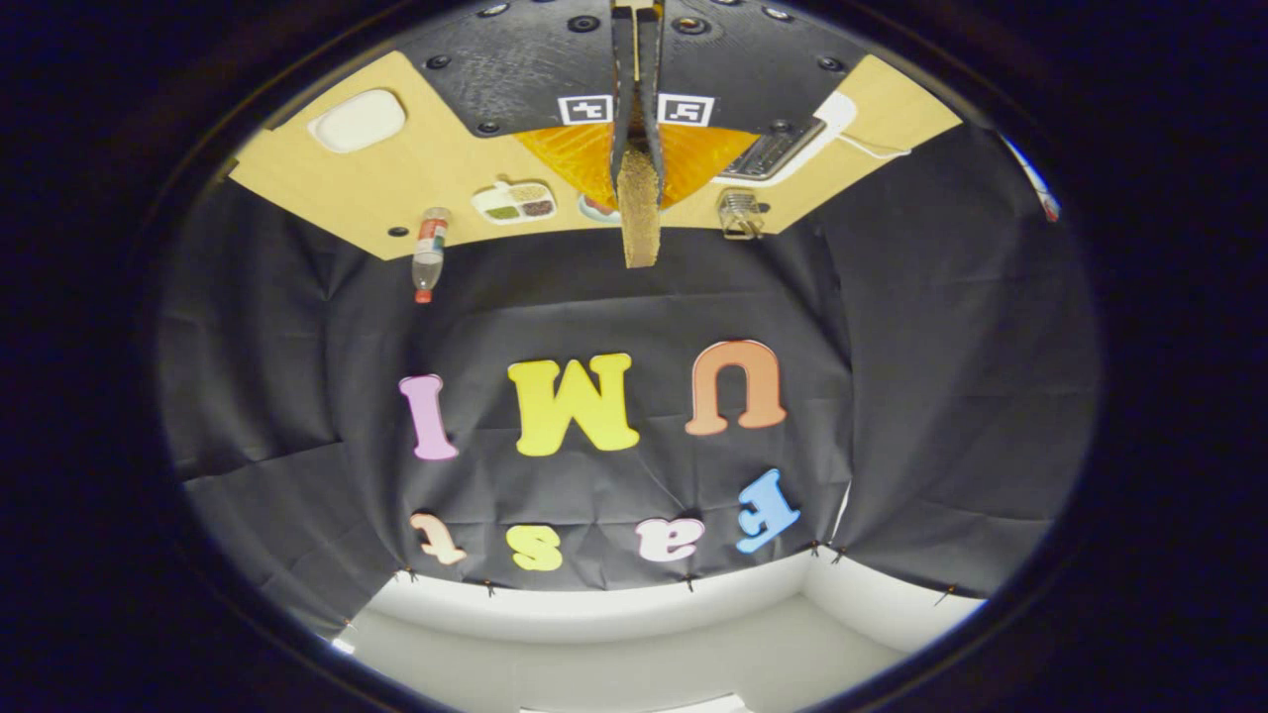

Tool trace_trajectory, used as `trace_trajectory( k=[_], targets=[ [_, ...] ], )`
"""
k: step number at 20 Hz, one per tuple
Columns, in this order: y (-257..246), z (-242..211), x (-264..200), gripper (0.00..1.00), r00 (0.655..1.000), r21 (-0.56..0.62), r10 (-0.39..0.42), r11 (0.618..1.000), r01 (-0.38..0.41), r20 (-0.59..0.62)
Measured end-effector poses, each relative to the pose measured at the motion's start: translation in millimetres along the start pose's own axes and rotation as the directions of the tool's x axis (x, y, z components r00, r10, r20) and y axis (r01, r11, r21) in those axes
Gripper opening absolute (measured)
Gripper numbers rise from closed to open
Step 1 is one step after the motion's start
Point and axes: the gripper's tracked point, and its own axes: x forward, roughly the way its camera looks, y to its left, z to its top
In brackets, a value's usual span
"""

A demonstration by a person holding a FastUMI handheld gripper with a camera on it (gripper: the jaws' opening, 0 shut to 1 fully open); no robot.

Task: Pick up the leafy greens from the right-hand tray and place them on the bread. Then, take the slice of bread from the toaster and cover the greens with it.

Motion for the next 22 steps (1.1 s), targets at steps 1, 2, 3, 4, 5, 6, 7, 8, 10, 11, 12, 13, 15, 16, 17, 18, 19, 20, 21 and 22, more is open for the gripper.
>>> trace_trajectory(
  k=[1,2,3,4,5,6,7,8,10,11,12,13,15,16,17,18,19,20,21,22],
  targets=[
    [-8.4,-9.9,1.4,0.02,1.0,0.002,-0.002,1.0,0.002,-0.009],
    [-15.6,-20.2,3.6,0.02,1.0,0.008,-0.005,1.0,0.005,-0.021],
    [-21.7,-31.0,4.0,0.02,0.999,0.018,-0.006,1.0,0.006,-0.036],
    [-27.7,-42.6,5.6,0.02,0.999,0.03,-0.007,1.0,0.009,-0.052],
    [-34.7,-55.7,7.9,0.02,0.998,0.049,-0.007,0.999,0.011,-0.068],
    [-40.0,-67.4,10.6,0.02,0.997,0.08,-0.01,0.997,0.016,-0.083],
    [-41.3,-79.6,14.0,0.02,0.995,0.108,-0.002,0.994,0.013,-0.101],
    [-41.2,-89.7,17.4,0.02,0.993,0.129,0.007,0.992,0.008,-0.117],
    [-41.8,-103.0,25.0,0.02,0.991,0.181,0.018,0.983,0.007,-0.134],
    [-42.6,-109.6,28.2,0.02,0.99,0.216,0.021,0.976,0.01,-0.142],
    [-43.2,-115.4,30.8,0.02,0.988,0.254,0.025,0.967,0.015,-0.151],
    [-44.4,-121.5,33.5,0.02,0.987,0.286,0.024,0.958,0.023,-0.16],
    [-45.2,-134.7,36.8,0.02,0.982,0.341,0.027,0.939,0.038,-0.185],
    [-46.3,-139.4,38.8,0.02,0.98,0.36,0.03,0.932,0.044,-0.196],
    [-48.6,-144.0,40.0,0.02,0.978,0.373,0.029,0.926,0.051,-0.206],
    [-52.3,-147.7,41.1,0.02,0.977,0.373,0.017,0.926,0.066,-0.214],
    [-59.1,-152.9,39.2,0.02,0.975,0.358,0.001,0.93,0.082,-0.224],
    [-65.5,-157.1,38.3,0.03,0.972,0.347,-0.008,0.933,0.093,-0.237],
    [-70.5,-162.1,39.3,0.08,0.969,0.339,-0.014,0.935,0.1,-0.248],
    [-74.8,-165.2,38.9,0.08,0.966,0.329,-0.016,0.939,0.104,-0.259]
  ],
)
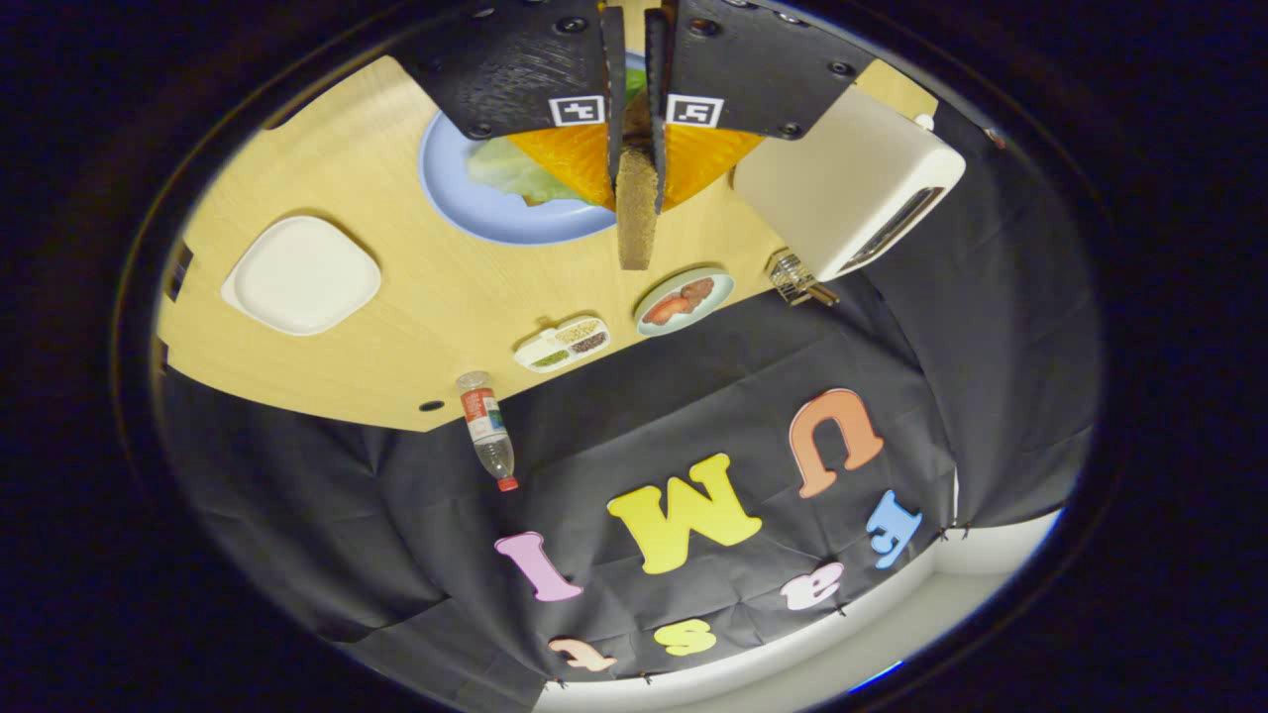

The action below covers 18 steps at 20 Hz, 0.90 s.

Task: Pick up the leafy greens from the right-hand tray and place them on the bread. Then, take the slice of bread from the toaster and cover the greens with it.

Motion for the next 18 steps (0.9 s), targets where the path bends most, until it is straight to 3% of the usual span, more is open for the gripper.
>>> trace_trajectory(
  k=[3,7,9,13,16,18],
  targets=[
    [-12.0,-2.7,-0.7,0.13,1.0,-0.021,-0.012,1.0,0.011,-0.016],
    [-31.5,-2.2,-0.6,0.26,0.999,-0.06,-0.035,0.998,0.034,-0.029],
    [-40.4,-3.6,0.9,0.38,0.998,-0.09,-0.048,0.995,0.045,-0.037],
    [-53.0,8.5,-8.1,0.76,0.998,-0.154,-0.061,0.986,0.058,-0.013],
    [-55.9,36.7,-24.0,0.91,0.996,-0.204,-0.061,0.976,0.072,0.059],
    [-56.7,62.0,-43.4,0.93,0.989,-0.251,-0.064,0.963,0.095,0.131]
  ],
)
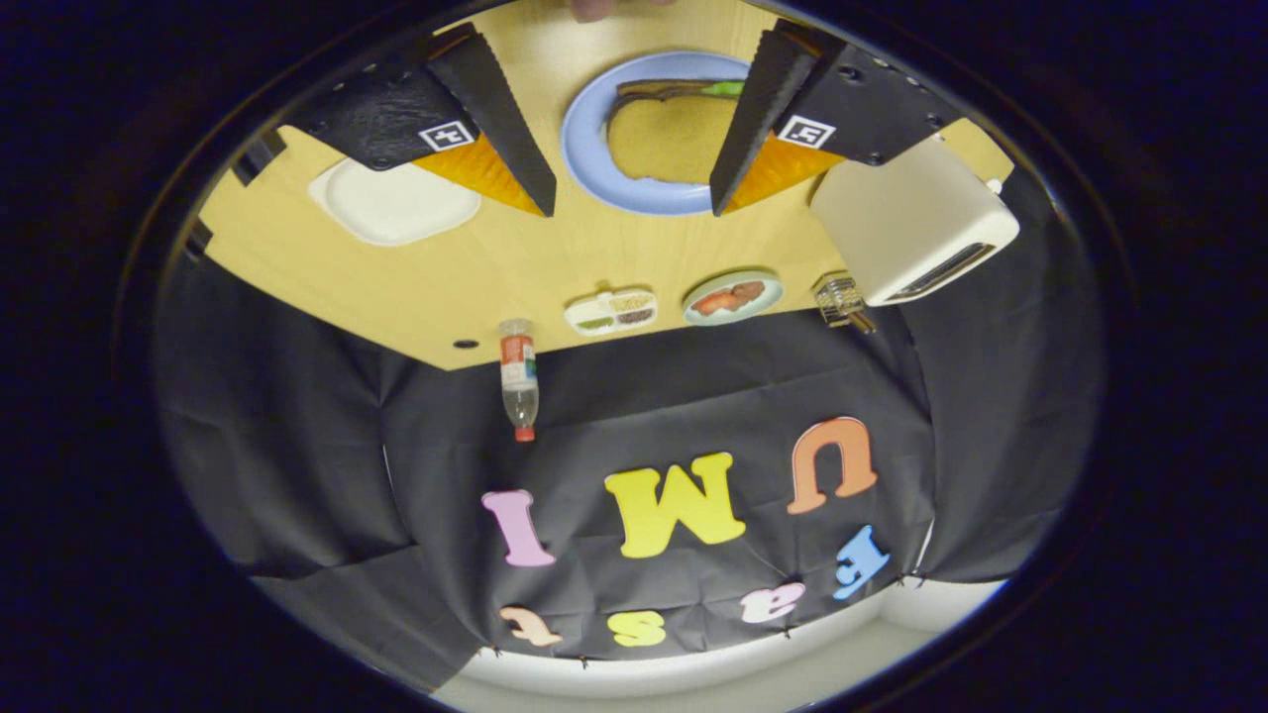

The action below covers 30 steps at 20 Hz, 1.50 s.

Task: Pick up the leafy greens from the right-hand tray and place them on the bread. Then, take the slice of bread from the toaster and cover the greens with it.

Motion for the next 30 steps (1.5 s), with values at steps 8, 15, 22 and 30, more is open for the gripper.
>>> trace_trajectory(
  k=[8,15,22,30],
  targets=[
    [-7.4,72.7,-87.0,0.96,0.975,-0.195,0.009,0.98,0.035,0.22],
    [0.7,91.7,-137.1,0.95,0.969,-0.134,0.029,0.991,0.004,0.246],
    [23.4,82.2,-146.9,0.95,0.972,-0.158,0.065,0.987,-0.03,0.225],
    [22.1,86.1,-147.3,0.95,0.968,-0.156,0.045,0.988,-0.006,0.247]
  ],
)
